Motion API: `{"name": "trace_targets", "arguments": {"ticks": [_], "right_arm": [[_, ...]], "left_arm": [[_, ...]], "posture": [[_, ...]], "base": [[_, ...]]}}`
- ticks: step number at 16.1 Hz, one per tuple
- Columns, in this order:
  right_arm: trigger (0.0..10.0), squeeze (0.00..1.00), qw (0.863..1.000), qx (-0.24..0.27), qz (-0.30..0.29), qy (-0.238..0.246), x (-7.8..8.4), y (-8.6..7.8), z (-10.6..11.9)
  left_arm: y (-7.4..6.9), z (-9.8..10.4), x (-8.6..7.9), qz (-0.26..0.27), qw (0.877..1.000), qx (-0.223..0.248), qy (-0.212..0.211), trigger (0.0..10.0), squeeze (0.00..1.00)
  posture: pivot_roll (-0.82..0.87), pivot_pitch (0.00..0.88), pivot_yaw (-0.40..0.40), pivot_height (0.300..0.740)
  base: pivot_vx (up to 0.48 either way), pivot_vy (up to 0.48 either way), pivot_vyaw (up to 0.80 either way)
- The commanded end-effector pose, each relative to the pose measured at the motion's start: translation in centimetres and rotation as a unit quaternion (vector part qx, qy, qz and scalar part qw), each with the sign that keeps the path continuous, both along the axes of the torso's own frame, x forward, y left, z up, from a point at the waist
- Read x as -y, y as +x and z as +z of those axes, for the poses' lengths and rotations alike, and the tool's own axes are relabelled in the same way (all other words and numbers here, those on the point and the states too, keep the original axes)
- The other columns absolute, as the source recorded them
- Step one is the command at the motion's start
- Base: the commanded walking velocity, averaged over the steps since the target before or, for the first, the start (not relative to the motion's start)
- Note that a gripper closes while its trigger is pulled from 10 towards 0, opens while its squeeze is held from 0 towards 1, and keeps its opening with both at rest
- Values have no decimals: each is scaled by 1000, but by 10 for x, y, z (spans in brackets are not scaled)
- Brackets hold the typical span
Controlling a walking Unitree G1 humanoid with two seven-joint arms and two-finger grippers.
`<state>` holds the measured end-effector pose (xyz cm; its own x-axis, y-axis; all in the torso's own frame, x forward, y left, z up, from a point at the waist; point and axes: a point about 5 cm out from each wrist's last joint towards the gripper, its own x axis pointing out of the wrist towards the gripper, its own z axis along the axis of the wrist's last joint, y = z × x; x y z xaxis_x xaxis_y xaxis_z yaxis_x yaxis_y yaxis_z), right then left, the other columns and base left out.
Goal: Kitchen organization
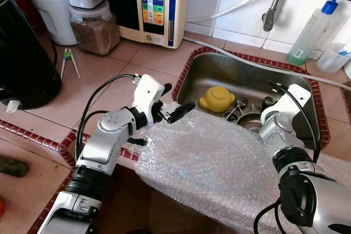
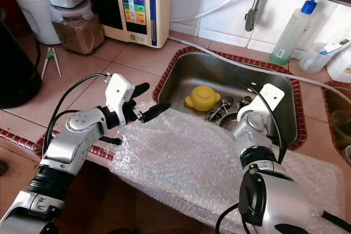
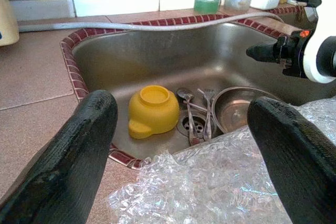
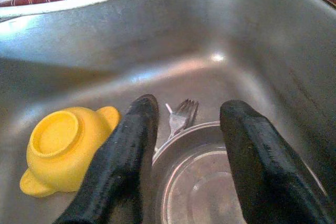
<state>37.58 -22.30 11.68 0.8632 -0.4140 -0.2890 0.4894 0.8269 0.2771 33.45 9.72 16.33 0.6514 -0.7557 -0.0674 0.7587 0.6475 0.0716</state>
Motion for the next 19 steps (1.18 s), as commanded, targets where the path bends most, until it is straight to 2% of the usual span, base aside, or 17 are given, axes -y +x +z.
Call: {"name": "trace_targets", "arguments": {"ticks": [1, 4, 5, 6, 7, 9, 10, 12, 13, 14, 15, 17, 18, 19], "right_arm": [[10000, 1000, 1000, 3, 16, -2, -3, 2, 2], [10000, 1000, 993, 64, 83, -63, -19, 12, 24], [10000, 1000, 982, 106, 124, -98, -28, 15, 37], [10000, 1000, 973, 129, 145, -128, -32, 16, 45], [10000, 1000, 963, 145, 155, -167, -33, 15, 51], [10000, 1000, 948, 166, 172, -212, -29, 12, 56], [10000, 1000, 943, 168, 174, -230, -26, 9, 55], [10000, 1000, 935, 173, 180, -252, -23, 7, 55], [10000, 1000, 921, 190, 187, -283, -20, 3, 61], [10000, 1000, 911, 204, 208, -292, -21, 1, 67], [10000, 1000, 909, 209, 218, -289, -22, 1, 69], [10000, 1000, 898, 228, 236, -295, -24, 0, 83], [10000, 1000, 891, 234, 244, -303, -24, -1, 91], [10000, 1000, 885, 234, 255, -311, -25, -4, 92]], "left_arm": [[-2, -1, 2, -10, 1000, 2, 15, 10000, 1000], [-1, -1, 1, -7, 1000, 3, 16, 10000, 1000], [3, 0, -3, 26, 1000, -7, 0, 10000, 1000], [6, 1, -6, 46, 999, 4, -6, 10000, 1000], [10, 4, -11, 83, 996, 25, -7, 10000, 1000], [15, 6, -20, 133, 990, 52, 0, 10000, 1000], [15, 6, -20, 134, 989, 62, 12, 10000, 1000], [14, 7, -20, 133, 989, 66, 8, 10000, 1000], [14, 14, -21, 145, 986, 85, 1, 10000, 1000], [16, 20, -25, 176, 978, 109, -7, 10000, 1000], [16, 22, -27, 188, 975, 118, -8, 10000, 1000], [15, 18, -25, 187, 972, 137, 27, 10000, 1000], [14, 16, -30, 208, 969, 131, 31, 10000, 1000], [12, 17, -35, 227, 966, 122, 8, 10000, 1000]], "posture": [[45, 64, -30, 740], [43, 64, -32, 740], [41, 62, -33, 740], [39, 60, -34, 740], [37, 60, -35, 740], [30, 60, -40, 740], [30, 58, -42, 740], [30, 58, -42, 740], [24, 54, -38, 740], [23, 52, -36, 740], [23, 52, -36, 740], [16, 41, -33, 740], [11, 39, -26, 740], [8, 37, -21, 740]], "base": [[0, 0, 0], [0, 0, 0], [0, 0, 0], [0, 0, 0], [0, 0, 0], [0, 0, 0], [0, 0, 0], [0, 0, 0], [0, 0, 0], [0, 0, 0], [0, 0, 0], [0, 0, 0], [0, 0, 0], [0, 0, 0]]}}
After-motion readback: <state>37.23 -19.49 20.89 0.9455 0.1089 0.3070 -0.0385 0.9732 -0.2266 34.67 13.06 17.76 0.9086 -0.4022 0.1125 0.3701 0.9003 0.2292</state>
